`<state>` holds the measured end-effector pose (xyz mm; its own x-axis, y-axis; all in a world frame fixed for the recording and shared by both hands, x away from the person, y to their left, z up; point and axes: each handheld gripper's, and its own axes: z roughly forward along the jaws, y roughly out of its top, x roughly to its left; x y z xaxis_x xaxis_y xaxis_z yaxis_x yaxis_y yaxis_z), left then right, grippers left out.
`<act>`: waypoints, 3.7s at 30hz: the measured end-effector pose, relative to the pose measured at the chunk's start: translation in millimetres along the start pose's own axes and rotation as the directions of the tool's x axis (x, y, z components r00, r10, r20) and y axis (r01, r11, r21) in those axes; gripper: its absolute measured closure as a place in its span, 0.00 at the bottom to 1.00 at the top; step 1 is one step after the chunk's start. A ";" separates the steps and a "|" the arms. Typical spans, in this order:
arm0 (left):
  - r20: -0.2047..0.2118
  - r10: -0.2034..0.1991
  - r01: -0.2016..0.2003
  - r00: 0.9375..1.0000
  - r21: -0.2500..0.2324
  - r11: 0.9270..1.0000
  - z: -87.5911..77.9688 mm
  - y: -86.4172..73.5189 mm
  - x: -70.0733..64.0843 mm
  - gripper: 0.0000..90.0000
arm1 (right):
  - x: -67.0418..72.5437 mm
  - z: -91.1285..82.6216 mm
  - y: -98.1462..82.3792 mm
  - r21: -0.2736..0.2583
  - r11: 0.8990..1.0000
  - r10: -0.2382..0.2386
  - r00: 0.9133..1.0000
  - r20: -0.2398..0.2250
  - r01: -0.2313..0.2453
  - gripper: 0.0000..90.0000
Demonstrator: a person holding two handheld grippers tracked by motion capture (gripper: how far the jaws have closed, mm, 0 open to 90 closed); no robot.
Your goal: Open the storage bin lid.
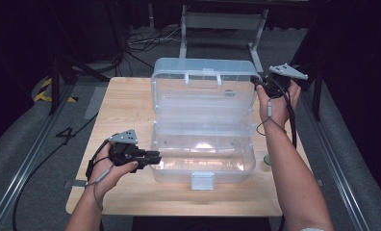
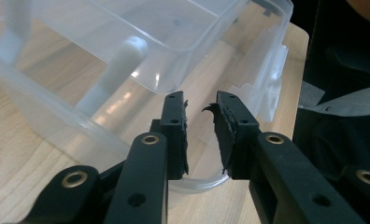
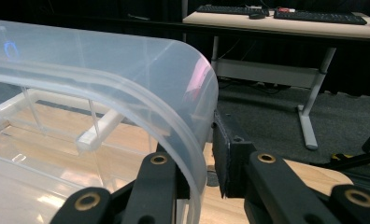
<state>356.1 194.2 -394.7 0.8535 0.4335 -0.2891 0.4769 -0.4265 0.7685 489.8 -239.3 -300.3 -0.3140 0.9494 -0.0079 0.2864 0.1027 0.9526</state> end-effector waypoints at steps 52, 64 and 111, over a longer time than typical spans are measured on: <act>0.100 0.002 -0.003 0.995 0.009 1.000 15.6 -13.4 7.1 0.91 | -17.0 45.9 7.1 0.092 0.995 0.049 0.998 -0.032 -0.046 0.88; 0.104 -0.008 0.008 0.995 0.002 1.000 15.4 -14.2 7.7 0.91 | -20.6 60.4 3.9 0.101 0.992 0.077 0.997 -0.022 -0.074 0.89; 0.116 -0.017 0.018 0.993 -0.007 1.000 15.6 -14.9 8.9 0.91 | -36.1 108.1 -17.6 0.122 0.992 -0.011 0.997 -0.076 0.020 0.91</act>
<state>359.8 192.0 -417.6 0.8636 0.3462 -0.3665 0.4911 -0.4131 0.7669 593.9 -243.3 -349.7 -0.3846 0.9231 0.0051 0.3889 0.1570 0.9078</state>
